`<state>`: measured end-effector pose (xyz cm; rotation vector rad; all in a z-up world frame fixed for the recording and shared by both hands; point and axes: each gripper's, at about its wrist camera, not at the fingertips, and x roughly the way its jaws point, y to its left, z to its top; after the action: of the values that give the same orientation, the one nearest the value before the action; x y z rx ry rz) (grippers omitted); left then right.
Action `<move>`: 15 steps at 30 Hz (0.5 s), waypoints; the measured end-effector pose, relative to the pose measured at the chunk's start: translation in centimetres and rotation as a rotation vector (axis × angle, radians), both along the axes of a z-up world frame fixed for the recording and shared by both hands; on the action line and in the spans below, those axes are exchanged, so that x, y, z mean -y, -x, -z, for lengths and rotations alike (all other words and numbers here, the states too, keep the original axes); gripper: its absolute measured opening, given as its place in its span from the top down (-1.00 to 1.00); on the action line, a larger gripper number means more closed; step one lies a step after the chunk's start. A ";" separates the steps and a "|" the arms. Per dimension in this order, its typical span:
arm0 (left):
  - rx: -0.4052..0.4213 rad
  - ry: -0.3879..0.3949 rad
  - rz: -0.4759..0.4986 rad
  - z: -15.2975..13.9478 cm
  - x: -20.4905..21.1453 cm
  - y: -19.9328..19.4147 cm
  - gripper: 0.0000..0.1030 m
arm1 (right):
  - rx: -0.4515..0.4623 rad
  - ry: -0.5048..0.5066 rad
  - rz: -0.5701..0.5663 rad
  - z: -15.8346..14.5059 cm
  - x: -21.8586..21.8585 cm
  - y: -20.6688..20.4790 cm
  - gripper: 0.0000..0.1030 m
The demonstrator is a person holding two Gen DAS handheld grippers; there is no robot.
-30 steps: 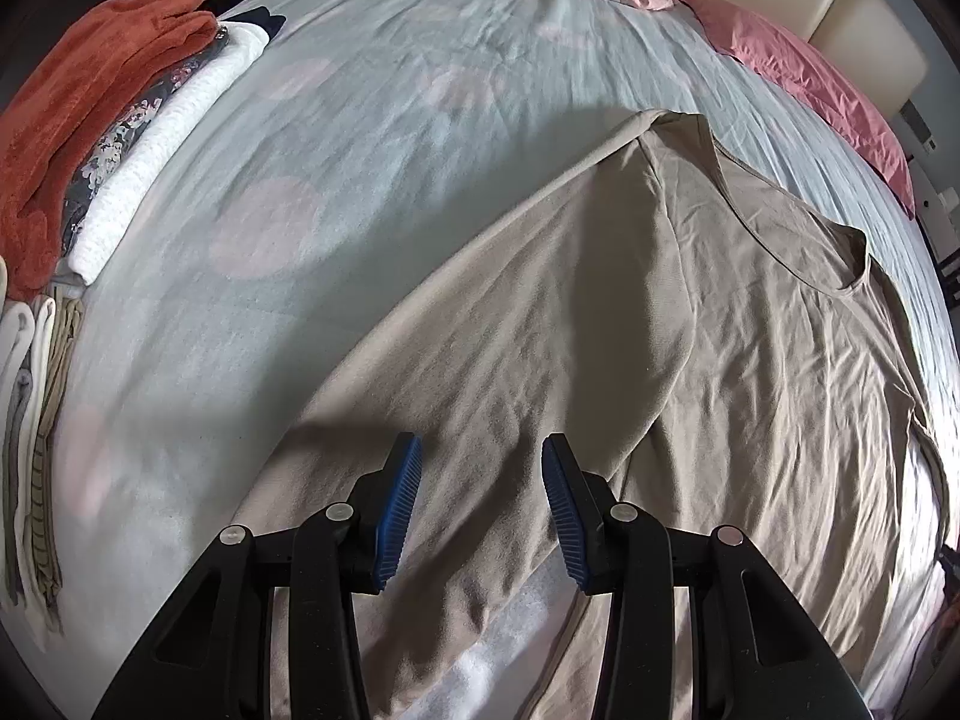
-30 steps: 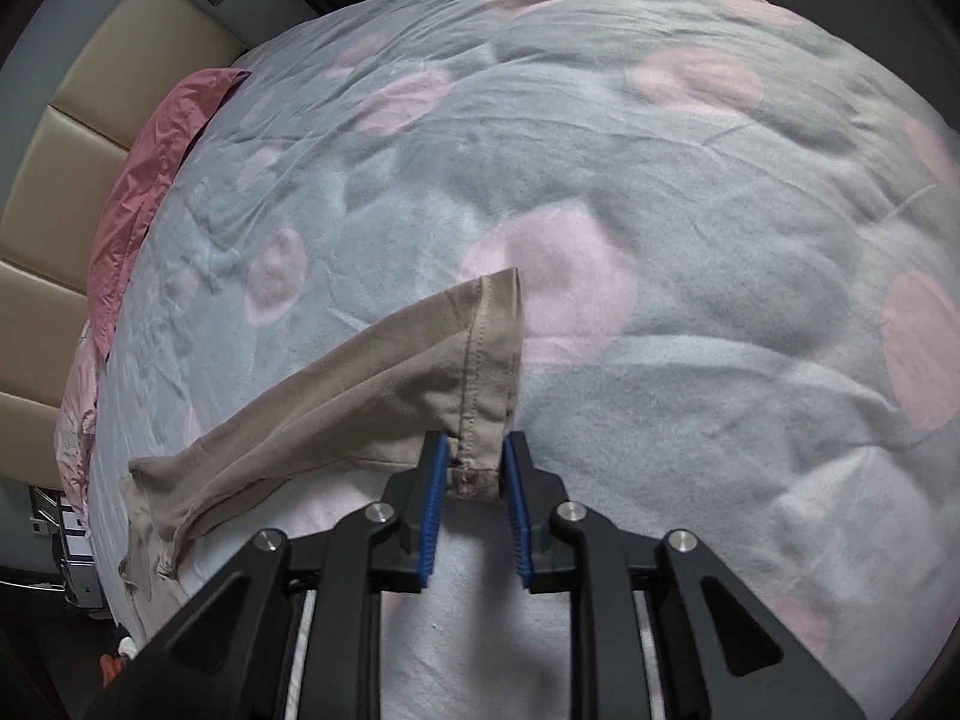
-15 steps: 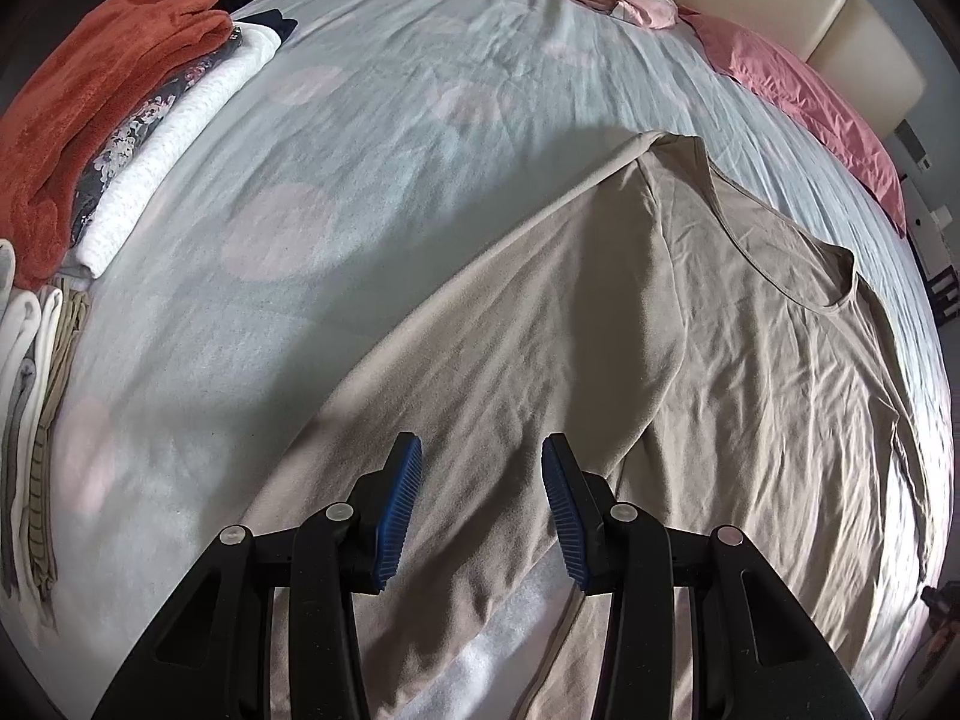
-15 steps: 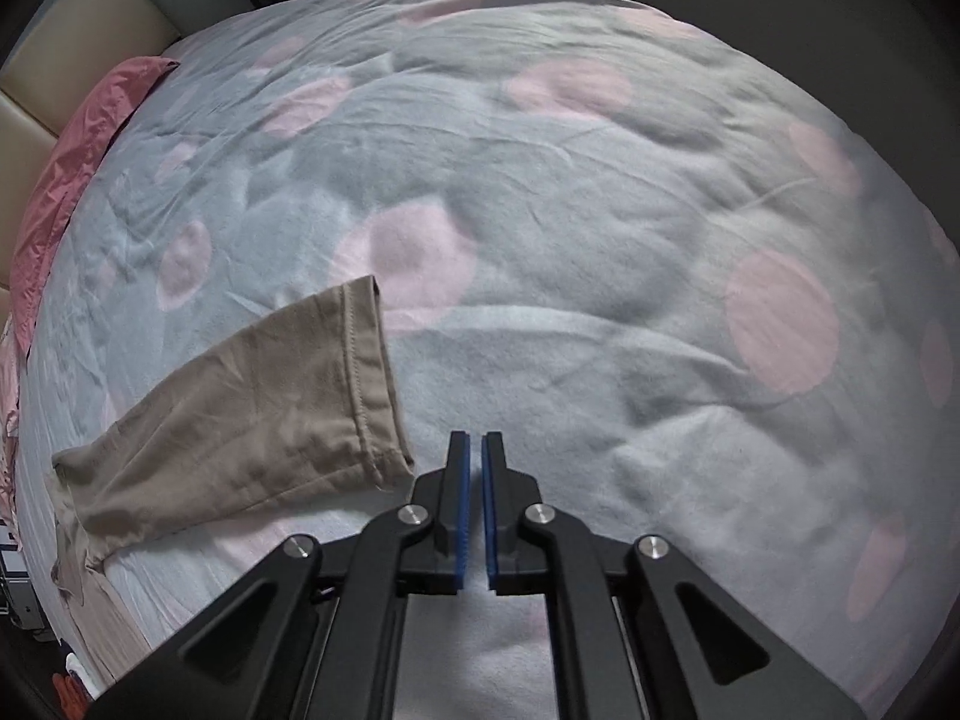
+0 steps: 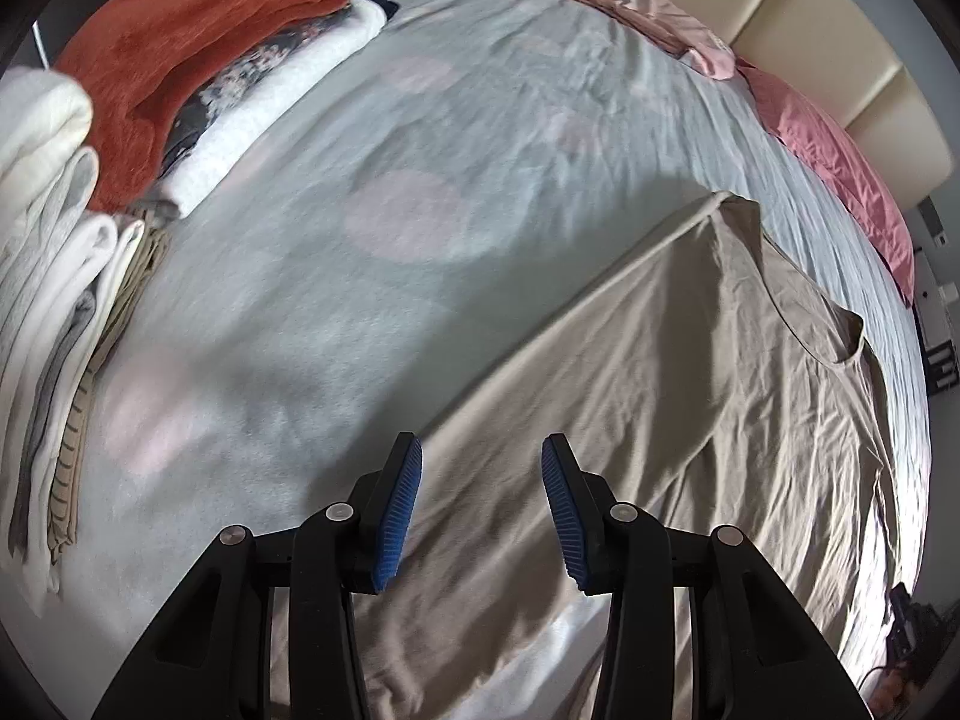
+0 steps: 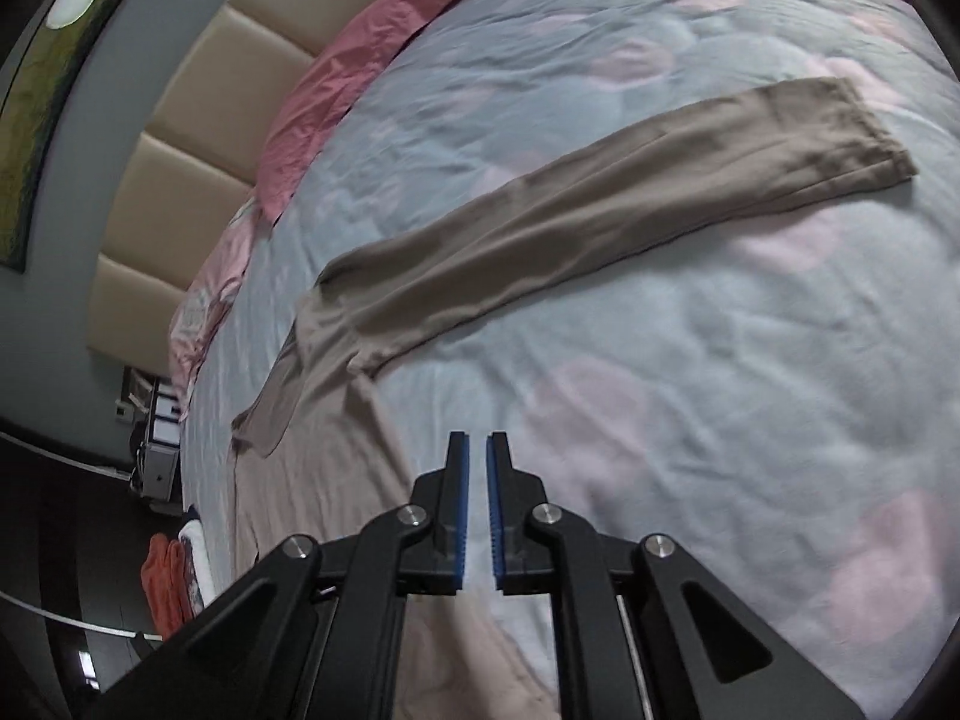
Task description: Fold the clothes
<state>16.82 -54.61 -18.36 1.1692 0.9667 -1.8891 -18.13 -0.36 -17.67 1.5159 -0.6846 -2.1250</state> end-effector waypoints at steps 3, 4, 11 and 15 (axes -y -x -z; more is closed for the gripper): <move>0.014 -0.028 -0.055 1.2 1.3 -1.1 0.15 | -0.019 -0.039 -0.127 1.2 3.6 -1.7 0.85; 0.017 -0.041 -0.067 1.6 1.5 -1.2 0.15 | -0.030 -0.061 -0.161 1.3 4.2 -1.9 0.85; 0.075 -0.012 0.006 3.3 1.0 2.1 0.38 | -0.039 -0.059 -0.168 2.1 3.6 -1.0 0.85; 0.065 0.010 -0.017 3.2 1.5 2.7 0.90 | -0.049 -0.070 -0.194 2.0 4.0 -1.0 0.85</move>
<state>14.14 -56.15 -21.53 1.2055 0.9279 -1.8293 -17.10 -4.36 -19.64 1.4957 -0.4316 -2.0509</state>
